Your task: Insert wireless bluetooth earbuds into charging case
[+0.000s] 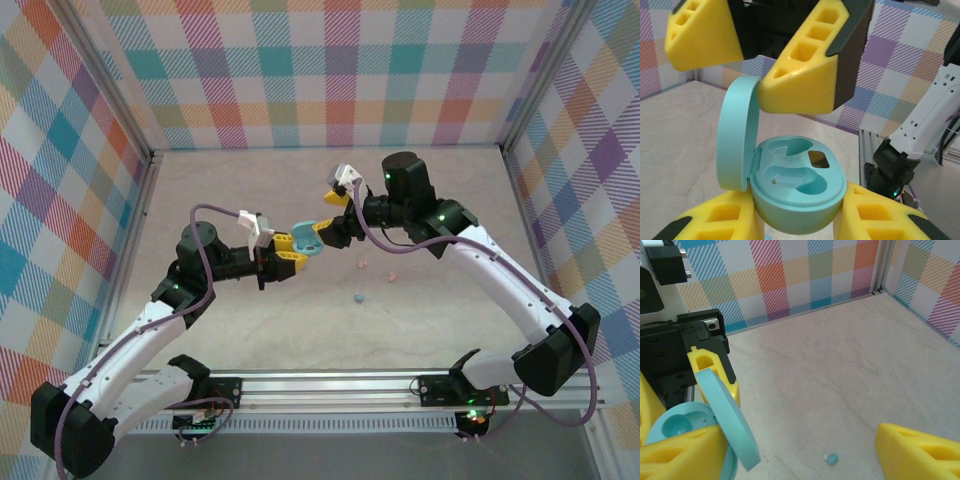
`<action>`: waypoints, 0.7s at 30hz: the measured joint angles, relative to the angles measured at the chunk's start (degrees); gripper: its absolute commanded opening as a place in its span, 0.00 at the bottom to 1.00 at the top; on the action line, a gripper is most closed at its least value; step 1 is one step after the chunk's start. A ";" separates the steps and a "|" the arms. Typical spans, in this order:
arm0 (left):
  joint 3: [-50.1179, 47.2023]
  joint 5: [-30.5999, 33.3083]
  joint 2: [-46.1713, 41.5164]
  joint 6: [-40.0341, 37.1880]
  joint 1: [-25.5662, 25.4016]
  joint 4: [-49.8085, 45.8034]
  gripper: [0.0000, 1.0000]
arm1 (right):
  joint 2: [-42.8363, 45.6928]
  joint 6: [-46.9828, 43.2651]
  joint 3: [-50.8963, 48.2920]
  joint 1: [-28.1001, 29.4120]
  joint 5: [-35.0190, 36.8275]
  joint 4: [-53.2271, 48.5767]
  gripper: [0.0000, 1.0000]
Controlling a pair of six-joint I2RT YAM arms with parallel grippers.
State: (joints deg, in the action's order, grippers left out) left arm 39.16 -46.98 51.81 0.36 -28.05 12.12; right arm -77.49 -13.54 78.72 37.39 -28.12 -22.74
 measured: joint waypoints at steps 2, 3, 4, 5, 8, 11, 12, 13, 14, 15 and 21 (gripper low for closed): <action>-0.70 0.83 -0.66 0.02 0.00 -0.09 0.19 | 0.61 1.20 0.00 -0.26 -0.59 -0.02 0.78; -1.07 1.29 -0.90 0.02 0.00 -0.13 0.19 | 1.01 1.97 0.00 -0.37 -0.90 -0.02 0.78; -1.36 1.70 -1.05 0.02 0.00 -0.22 0.19 | 1.44 2.60 0.00 -0.50 -1.09 0.00 0.79; -1.62 2.14 -1.18 0.04 0.00 -0.28 0.19 | 1.88 3.28 0.00 -0.63 -1.25 -0.02 0.78; -2.32 3.37 -1.68 0.04 0.00 -0.39 0.19 | 3.23 5.42 0.00 -1.14 -1.46 -0.07 0.78; -2.84 4.74 -2.75 0.04 0.00 -0.68 0.19 | 4.44 7.52 0.00 -1.51 -1.40 -0.37 0.79; -3.19 5.27 -3.32 0.04 0.00 -0.68 0.19 | 4.83 8.33 0.02 -1.73 -1.16 -0.79 0.78; -3.54 5.77 -3.87 0.04 0.00 -0.68 0.19 | 5.09 8.83 0.11 -1.86 -0.83 -1.29 0.78; -3.87 6.14 -4.37 0.04 0.00 -0.66 0.19 | 5.31 9.49 0.24 -2.08 -0.55 -1.88 0.79; -4.28 6.51 -4.92 0.07 0.00 -0.68 0.19 | 5.53 10.16 0.37 -2.27 -0.11 -2.54 0.78; -6.03 8.17 -7.02 0.26 0.00 -1.42 0.19 | 6.82 14.69 0.42 -5.31 2.62 -5.92 0.78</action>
State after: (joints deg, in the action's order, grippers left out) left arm 33.12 -38.81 44.80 0.62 -28.05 10.70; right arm -70.67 1.15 79.13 32.08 -25.50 -28.67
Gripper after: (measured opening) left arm 0.331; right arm 0.781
